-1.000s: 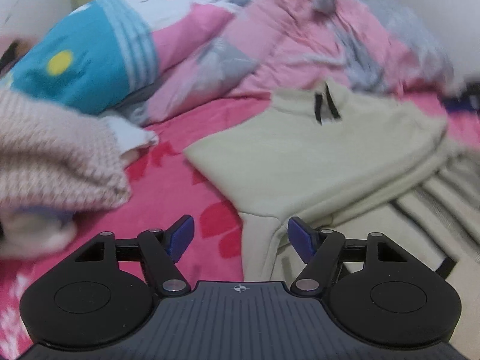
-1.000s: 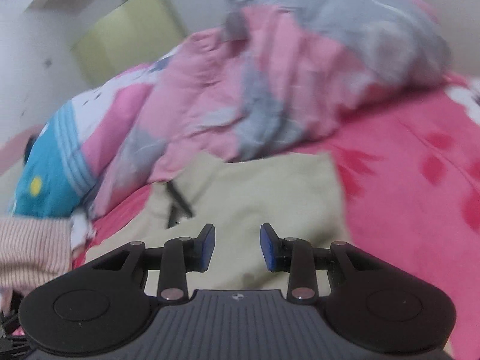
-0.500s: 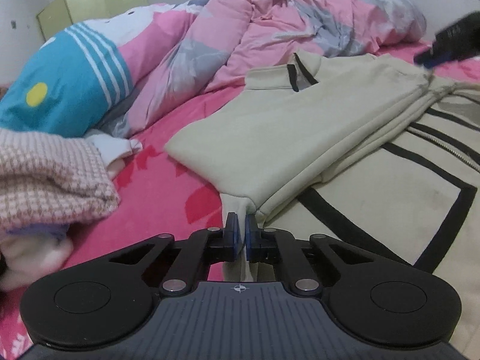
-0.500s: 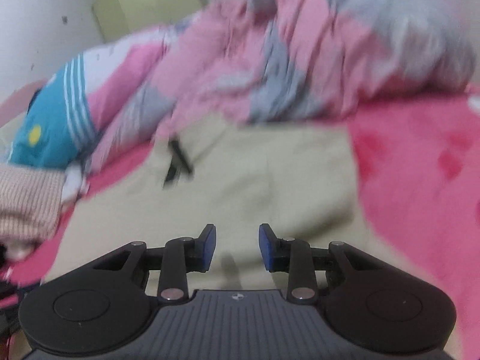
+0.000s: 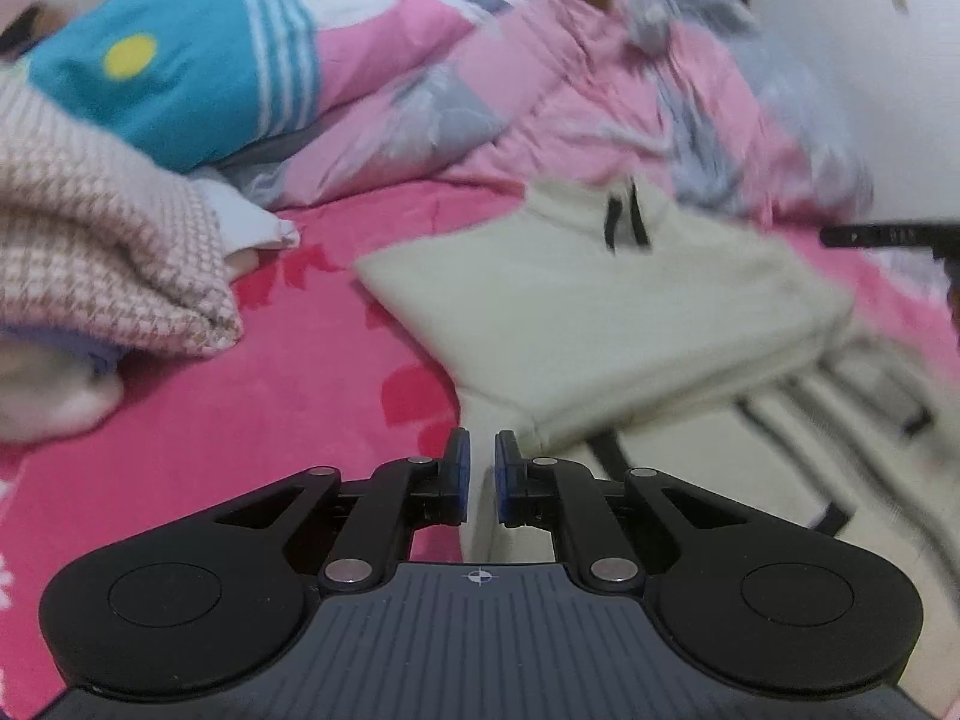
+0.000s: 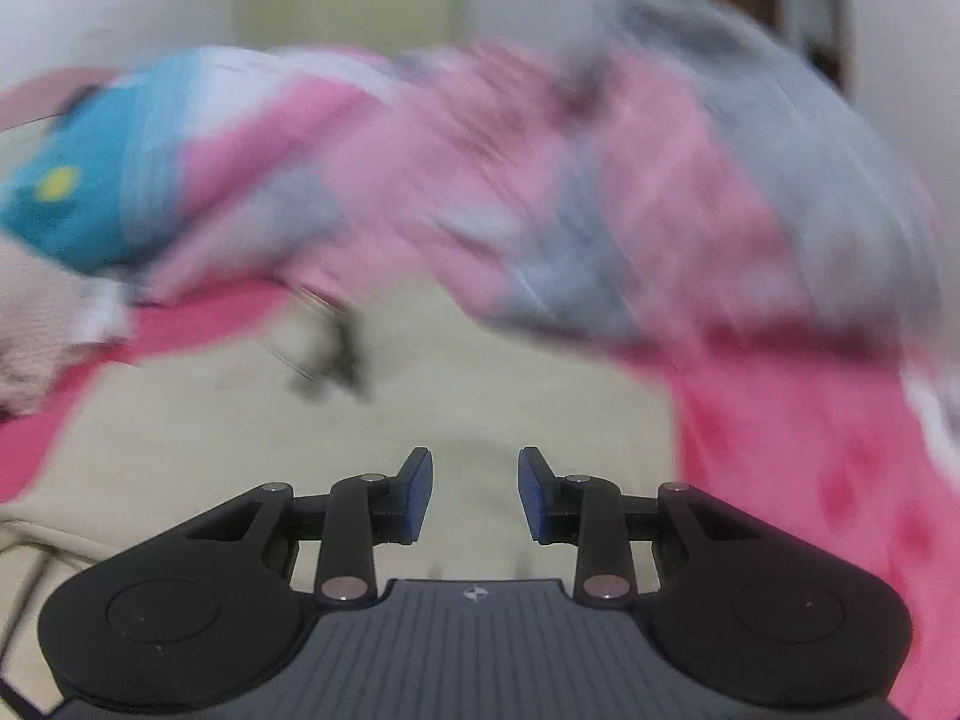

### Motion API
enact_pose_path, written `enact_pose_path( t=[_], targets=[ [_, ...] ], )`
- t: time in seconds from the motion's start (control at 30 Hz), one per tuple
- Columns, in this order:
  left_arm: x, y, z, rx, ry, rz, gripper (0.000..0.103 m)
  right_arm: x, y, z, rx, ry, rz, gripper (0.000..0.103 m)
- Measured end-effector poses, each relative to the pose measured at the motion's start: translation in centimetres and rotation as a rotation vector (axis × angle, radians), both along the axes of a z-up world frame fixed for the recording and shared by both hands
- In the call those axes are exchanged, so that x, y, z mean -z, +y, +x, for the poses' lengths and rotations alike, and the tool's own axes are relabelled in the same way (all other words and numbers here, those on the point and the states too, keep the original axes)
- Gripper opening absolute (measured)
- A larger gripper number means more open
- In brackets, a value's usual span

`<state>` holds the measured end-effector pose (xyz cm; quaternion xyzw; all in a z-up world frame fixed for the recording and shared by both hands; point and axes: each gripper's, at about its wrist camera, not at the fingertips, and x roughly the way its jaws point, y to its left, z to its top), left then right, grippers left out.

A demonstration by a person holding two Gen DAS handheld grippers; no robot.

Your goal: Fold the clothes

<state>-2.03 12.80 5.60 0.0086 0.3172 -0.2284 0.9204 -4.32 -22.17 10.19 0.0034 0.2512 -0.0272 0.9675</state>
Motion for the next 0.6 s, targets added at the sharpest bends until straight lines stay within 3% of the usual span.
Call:
enact_pose_path(
  t=[0.07,0.13,0.2,0.27,0.33,0.5,0.57,0.6],
  targets=[
    [-0.1,0.7,1.8,-0.034,0.041,-0.083,0.014,-0.1,2.1,1.3,-0.105,-0.013,0.026,0.032],
    [0.3,1.6,4.3,-0.063,0.098,-0.188,0.045,0.5,3.1,2.3,-0.166,-0.011,0.060,0.032],
    [1.1,2.3,7.1,-0.098,0.164,-0.273,0.059,1.8,2.5,2.7,-0.158,0.008,0.104,0.032],
    [1.9,2.5,10.2,-0.123,0.225,-0.334,0.063,3.2,1.9,3.1,-0.150,0.027,0.147,0.032],
    [2.3,2.2,13.2,-0.146,0.255,-0.340,0.069,4.5,1.2,3.5,-0.141,0.046,0.191,0.032],
    [3.7,-0.6,17.9,-0.231,0.254,-0.211,0.066,7.9,-0.4,4.5,-0.120,0.094,0.300,0.032],
    [4.0,-1.7,18.3,-0.217,0.202,-0.168,0.043,9.2,-1.0,4.8,-0.111,0.113,0.343,0.032],
    [3.9,-2.1,18.3,-0.211,0.174,-0.143,0.024,9.4,-1.0,4.9,-0.110,0.115,0.349,0.032]
  ],
)
